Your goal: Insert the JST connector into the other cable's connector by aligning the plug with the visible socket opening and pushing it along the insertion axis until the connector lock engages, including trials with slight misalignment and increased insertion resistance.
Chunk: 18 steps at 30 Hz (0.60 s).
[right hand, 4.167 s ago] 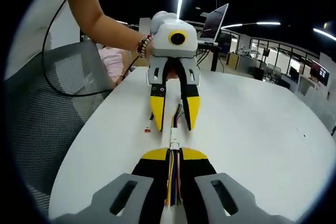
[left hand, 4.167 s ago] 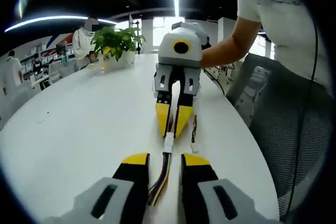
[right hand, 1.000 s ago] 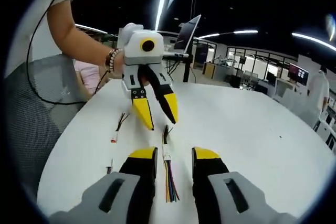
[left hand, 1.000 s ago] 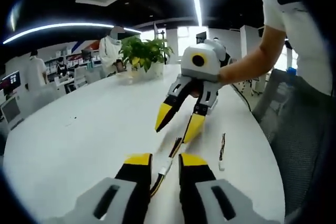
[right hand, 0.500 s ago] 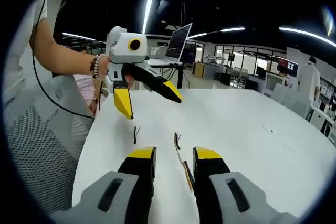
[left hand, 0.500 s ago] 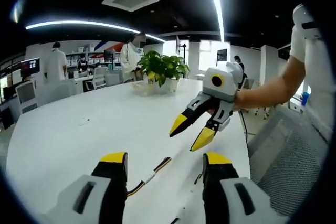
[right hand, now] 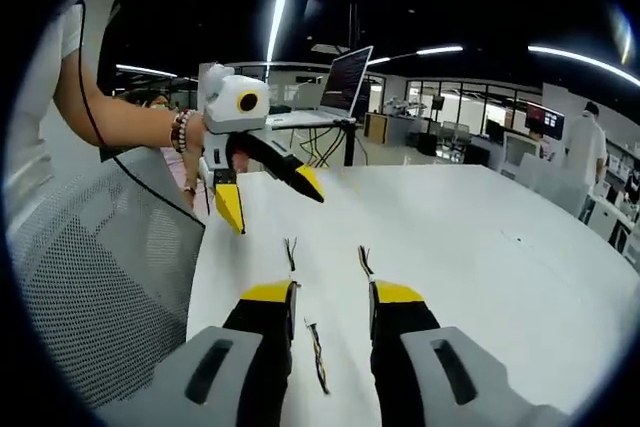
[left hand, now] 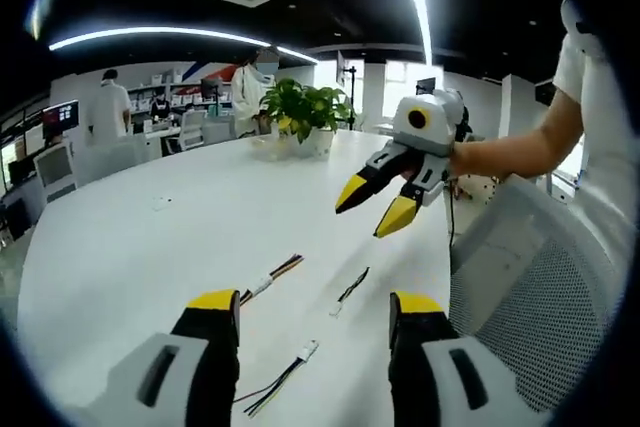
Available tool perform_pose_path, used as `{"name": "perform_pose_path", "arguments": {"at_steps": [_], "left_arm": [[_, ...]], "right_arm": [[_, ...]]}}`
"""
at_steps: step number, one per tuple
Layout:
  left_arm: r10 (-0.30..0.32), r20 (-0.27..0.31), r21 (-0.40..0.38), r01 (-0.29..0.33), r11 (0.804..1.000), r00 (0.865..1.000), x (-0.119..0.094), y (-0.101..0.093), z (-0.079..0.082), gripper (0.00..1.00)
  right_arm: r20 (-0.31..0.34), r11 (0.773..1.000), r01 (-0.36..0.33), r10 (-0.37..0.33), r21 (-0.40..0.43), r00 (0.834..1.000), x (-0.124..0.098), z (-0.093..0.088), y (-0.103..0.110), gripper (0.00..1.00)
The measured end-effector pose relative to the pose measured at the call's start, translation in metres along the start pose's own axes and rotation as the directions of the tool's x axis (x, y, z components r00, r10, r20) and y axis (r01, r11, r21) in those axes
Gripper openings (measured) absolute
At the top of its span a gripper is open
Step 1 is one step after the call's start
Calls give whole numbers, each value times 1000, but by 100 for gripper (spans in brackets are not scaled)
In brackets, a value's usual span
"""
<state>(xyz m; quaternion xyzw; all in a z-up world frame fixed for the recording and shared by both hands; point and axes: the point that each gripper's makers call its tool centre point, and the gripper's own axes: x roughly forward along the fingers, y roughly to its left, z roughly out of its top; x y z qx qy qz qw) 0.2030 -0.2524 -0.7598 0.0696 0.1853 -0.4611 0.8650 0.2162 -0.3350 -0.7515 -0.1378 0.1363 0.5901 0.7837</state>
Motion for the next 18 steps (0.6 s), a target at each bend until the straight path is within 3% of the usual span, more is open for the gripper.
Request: {"name": "perform_pose_path", "arguments": {"at_steps": [5,7,11,15,18], "left_arm": [[-32,18,8,32,999,999,0,-4,7,56],[-36,54,6,36,999,998,-3,-5,16,54],[-27,123,-68,36,997,992,-6,4,25,45],[-44,88,-89,52,995,995,-10,5,18,44],[-60,55,-70,64,996,997,-15,-1,9,48]], "right_arm": [[-8,1000,11,-10,25,1000,-6,2,7,28],[-3,998,26,-26,53,1000,-9,4,7,31],[9,994,65,-66,88,998,-14,9,6,31],[-11,978,134,-134,162,991,-15,4,0,36],[-16,974,158,-158,161,987,-16,2,-2,41]]}}
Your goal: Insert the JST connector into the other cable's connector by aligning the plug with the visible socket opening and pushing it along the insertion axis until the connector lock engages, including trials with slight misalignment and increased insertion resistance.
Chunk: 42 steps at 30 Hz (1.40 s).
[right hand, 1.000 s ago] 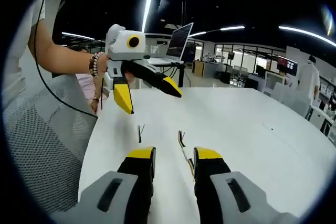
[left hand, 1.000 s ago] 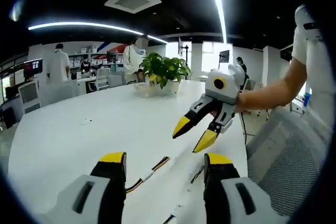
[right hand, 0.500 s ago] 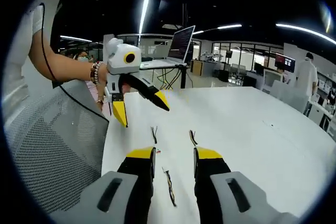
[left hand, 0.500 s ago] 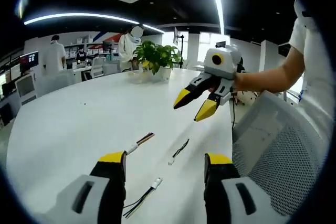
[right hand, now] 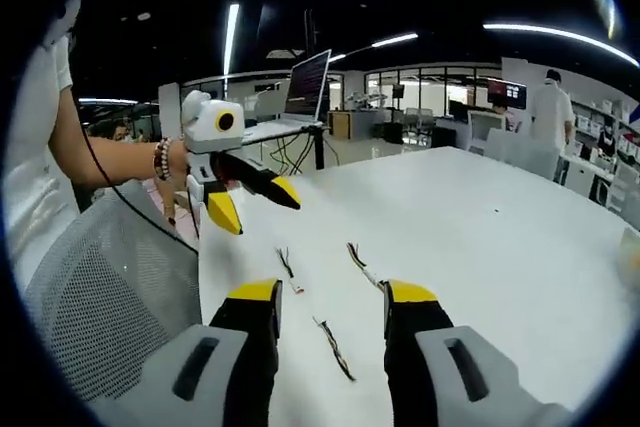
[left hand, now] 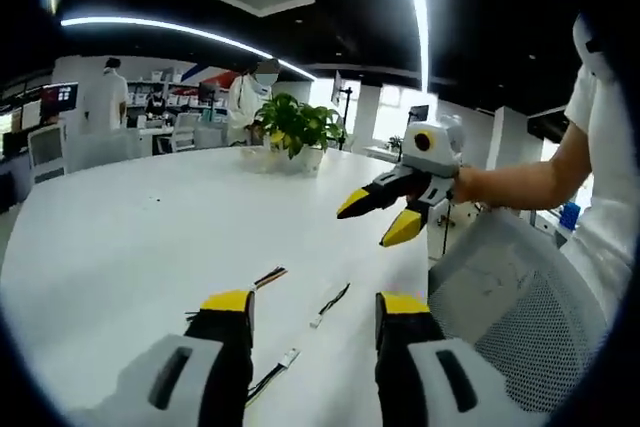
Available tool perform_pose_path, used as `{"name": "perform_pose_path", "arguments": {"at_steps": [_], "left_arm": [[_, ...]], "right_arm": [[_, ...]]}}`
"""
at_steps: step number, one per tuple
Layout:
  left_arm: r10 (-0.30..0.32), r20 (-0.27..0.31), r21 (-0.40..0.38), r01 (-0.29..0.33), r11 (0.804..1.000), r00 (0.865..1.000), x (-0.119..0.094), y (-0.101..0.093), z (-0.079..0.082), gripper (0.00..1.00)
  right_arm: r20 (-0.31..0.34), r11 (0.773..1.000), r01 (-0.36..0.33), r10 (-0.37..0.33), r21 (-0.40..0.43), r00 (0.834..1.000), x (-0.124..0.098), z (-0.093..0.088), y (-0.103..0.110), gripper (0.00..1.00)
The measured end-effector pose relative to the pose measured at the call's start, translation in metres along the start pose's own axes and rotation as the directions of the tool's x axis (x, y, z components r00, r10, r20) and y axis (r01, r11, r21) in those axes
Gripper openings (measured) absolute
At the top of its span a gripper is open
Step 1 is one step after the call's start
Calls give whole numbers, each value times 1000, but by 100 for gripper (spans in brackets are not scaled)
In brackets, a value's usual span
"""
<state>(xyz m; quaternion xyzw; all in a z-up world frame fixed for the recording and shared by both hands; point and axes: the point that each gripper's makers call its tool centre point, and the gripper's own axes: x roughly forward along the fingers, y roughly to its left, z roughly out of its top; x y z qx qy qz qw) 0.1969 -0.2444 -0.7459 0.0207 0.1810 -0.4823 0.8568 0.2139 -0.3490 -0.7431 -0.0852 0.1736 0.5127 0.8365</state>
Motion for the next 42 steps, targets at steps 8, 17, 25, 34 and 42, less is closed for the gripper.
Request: {"name": "perform_pose_path", "arguments": {"at_steps": [8,17,25,34,42], "left_arm": [[-23,-44,30,25,999,999,-2,1,-24,55],[-9,-88,1,9,1000,996,0,11,-51,56],[-4,-104,1,5,1000,995,11,17,-65,53],[-31,-118,35,35,999,993,18,17,-67,50],[-61,-129,36,66,997,990,25,19,-71,40]], "right_arm": [[-47,1000,15,-15,2,999,0,-19,1,29],[-135,996,-89,85,-21,987,17,-44,23,33],[-197,988,-134,118,-71,973,24,-58,27,31],[-218,984,-141,114,-112,969,29,-62,19,27],[-257,981,-161,129,-107,958,45,-68,16,14]]}}
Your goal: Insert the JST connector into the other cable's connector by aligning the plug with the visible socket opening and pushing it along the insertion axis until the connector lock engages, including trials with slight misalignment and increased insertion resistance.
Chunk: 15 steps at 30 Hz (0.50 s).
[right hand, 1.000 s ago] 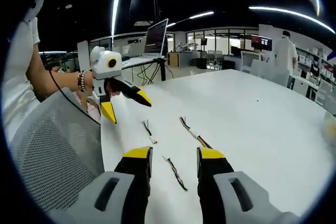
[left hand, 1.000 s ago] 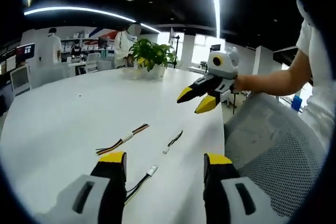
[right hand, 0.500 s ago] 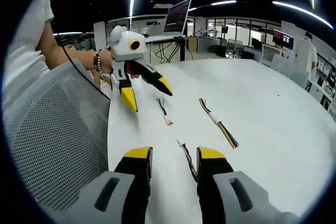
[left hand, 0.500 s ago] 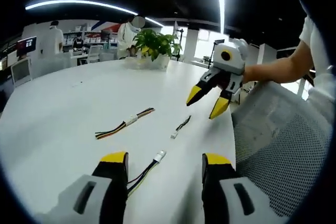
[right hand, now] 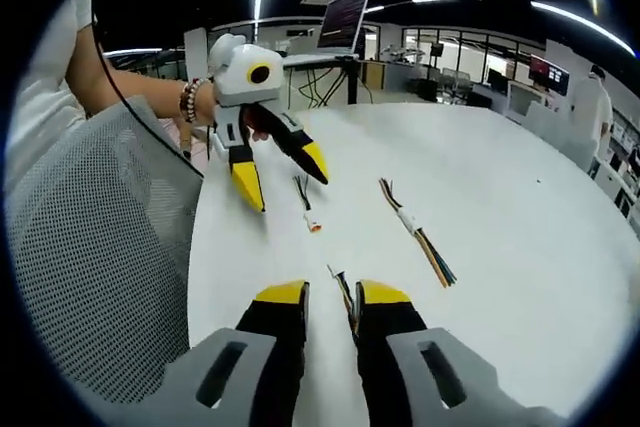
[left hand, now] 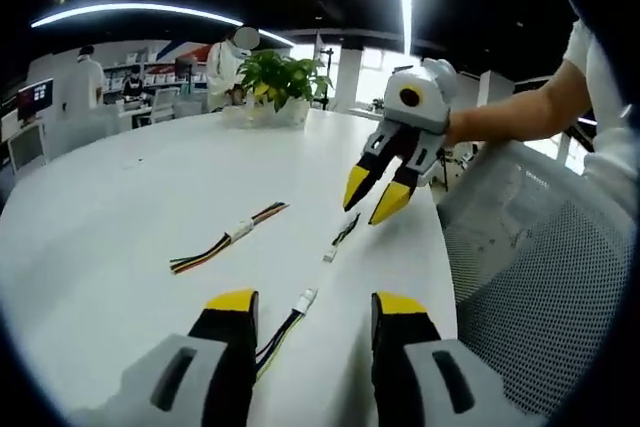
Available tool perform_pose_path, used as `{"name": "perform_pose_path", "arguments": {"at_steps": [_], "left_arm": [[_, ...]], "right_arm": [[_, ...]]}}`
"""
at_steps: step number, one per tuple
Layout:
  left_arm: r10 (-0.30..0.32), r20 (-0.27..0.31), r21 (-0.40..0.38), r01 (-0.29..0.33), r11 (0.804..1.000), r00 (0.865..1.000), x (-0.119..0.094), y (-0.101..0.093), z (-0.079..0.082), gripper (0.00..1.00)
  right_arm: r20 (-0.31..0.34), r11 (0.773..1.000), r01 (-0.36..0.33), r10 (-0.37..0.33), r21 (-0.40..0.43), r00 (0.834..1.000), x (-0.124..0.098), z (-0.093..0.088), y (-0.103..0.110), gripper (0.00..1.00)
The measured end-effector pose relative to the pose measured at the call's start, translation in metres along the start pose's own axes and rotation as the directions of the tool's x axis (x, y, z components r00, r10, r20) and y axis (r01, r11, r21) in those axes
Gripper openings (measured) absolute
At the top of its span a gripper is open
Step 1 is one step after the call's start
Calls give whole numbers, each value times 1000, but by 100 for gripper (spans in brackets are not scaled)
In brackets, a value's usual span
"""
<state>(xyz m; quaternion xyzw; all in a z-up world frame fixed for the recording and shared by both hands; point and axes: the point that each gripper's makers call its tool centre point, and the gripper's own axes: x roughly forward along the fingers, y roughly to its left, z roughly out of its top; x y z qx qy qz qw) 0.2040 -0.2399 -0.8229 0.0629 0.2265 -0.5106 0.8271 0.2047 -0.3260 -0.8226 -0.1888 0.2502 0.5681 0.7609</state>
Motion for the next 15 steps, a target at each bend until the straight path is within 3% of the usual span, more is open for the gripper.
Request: {"name": "perform_pose_path", "arguments": {"at_steps": [9,15], "left_arm": [[-5,2,-27,5,1000,1000,2,5,-3,34],[-25,-26,-28,24,999,999,8,4,-10,34]], "right_arm": [[9,1000,-11,11,11,1000,13,5,-5,18],[-13,1000,-12,12,26,1000,14,-5,-4,18]]}}
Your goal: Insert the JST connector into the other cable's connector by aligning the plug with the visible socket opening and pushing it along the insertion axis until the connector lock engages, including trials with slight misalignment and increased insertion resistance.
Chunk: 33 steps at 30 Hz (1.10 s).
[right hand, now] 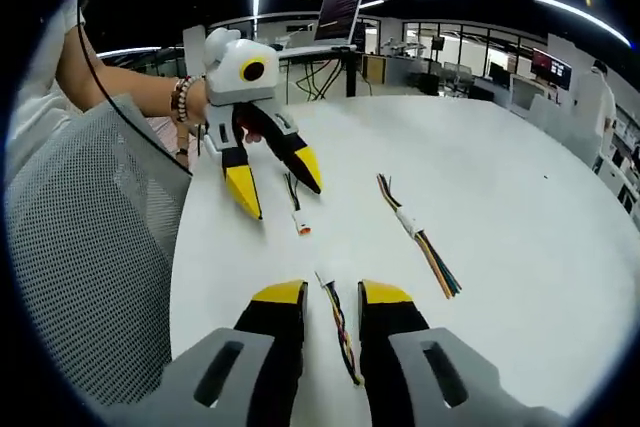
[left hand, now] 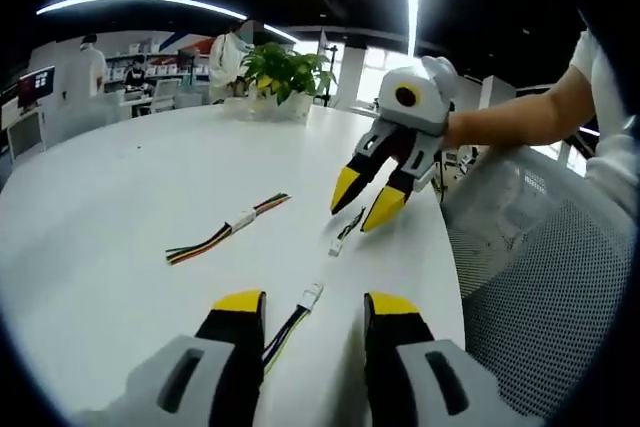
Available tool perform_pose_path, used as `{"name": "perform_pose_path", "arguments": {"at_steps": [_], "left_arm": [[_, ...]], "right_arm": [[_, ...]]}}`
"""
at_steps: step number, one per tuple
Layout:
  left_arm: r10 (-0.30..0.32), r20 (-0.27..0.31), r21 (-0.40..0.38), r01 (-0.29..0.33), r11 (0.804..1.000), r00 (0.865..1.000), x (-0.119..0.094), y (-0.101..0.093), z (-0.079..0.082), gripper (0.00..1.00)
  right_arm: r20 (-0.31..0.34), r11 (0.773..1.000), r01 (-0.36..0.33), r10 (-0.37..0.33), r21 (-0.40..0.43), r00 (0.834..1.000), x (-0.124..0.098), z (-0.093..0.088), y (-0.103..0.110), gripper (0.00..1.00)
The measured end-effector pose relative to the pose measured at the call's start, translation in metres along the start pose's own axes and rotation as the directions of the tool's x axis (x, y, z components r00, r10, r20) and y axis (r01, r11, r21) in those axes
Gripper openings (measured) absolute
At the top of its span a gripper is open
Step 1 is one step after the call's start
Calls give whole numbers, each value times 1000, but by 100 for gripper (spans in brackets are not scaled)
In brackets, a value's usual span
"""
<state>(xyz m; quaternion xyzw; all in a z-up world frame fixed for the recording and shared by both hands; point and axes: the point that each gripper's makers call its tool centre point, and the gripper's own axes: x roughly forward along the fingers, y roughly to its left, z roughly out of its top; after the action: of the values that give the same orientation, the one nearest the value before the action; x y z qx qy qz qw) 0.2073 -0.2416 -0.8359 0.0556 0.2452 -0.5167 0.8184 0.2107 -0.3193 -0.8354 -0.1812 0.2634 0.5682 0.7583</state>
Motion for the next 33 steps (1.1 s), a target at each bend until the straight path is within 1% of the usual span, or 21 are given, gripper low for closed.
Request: {"name": "perform_pose_path", "arguments": {"at_steps": [2,5,7,8,9,11,12,14,16,17,18,19,21,22,25,27,29,33], "left_arm": [[-27,0,-22,27,999,1000,1,-3,-1,34],[-25,-51,8,26,1000,998,1,2,-9,34],[-23,-37,-25,22,999,999,1,4,-6,34],[-21,-34,-27,20,999,999,1,5,-6,34],[-11,-28,-24,10,1000,1000,1,5,-5,34],[-7,-40,-15,6,1000,999,3,6,-8,33],[-6,-30,5,6,1000,1000,5,6,-6,32],[-13,-41,14,13,1000,999,6,3,-8,29],[-19,-59,46,22,999,998,7,2,-10,22],[-5,-50,96,10,995,999,8,6,-7,20],[-6,-56,87,11,996,998,8,2,-8,19],[-8,-56,90,13,996,998,8,2,-8,19],[-4,-60,118,11,993,998,8,1,-7,16],[1,-63,142,8,990,998,9,2,-7,14],[14,-66,157,-3,988,998,9,6,-5,1],[8,-69,152,3,988,998,9,5,-6,1],[8,-68,165,3,986,998,10,4,-6,1],[10,-66,172,2,985,998,11,4,-5,1]], "right_arm": [[4,1000,-3,3,0,1000,-1,-1,0,18],[17,1000,-4,4,-2,1000,0,-1,0,19],[14,1000,-5,5,-5,1000,2,-4,-1,20],[14,1000,-5,5,-6,1000,2,-4,-1,20],[16,1000,-5,5,-3,1000,3,-4,-2,20],[28,1000,-3,3,-8,1000,3,-1,-3,18],[31,1000,-4,4,-6,1000,3,-1,-3,18],[31,1000,-2,3,-19,1000,4,-1,-3,16],[22,1000,-14,15,-19,1000,5,-5,-2,14],[17,1000,-15,15,-26,1000,5,-6,-1,14],[11,999,-15,16,-37,1000,6,-8,-1,13],[10,999,-16,16,-37,1000,6,-8,-1,13],[19,999,-25,26,-40,999,7,-6,0,11],[24,999,-26,27,-47,999,7,-5,1,10],[30,997,-24,26,-70,999,11,0,3,8],[37,997,-33,36,-76,999,13,2,5,9],[25,995,-31,33,-93,999,14,0,4,9],[15,995,-33,34,-91,999,17,-3,2,9]]}}
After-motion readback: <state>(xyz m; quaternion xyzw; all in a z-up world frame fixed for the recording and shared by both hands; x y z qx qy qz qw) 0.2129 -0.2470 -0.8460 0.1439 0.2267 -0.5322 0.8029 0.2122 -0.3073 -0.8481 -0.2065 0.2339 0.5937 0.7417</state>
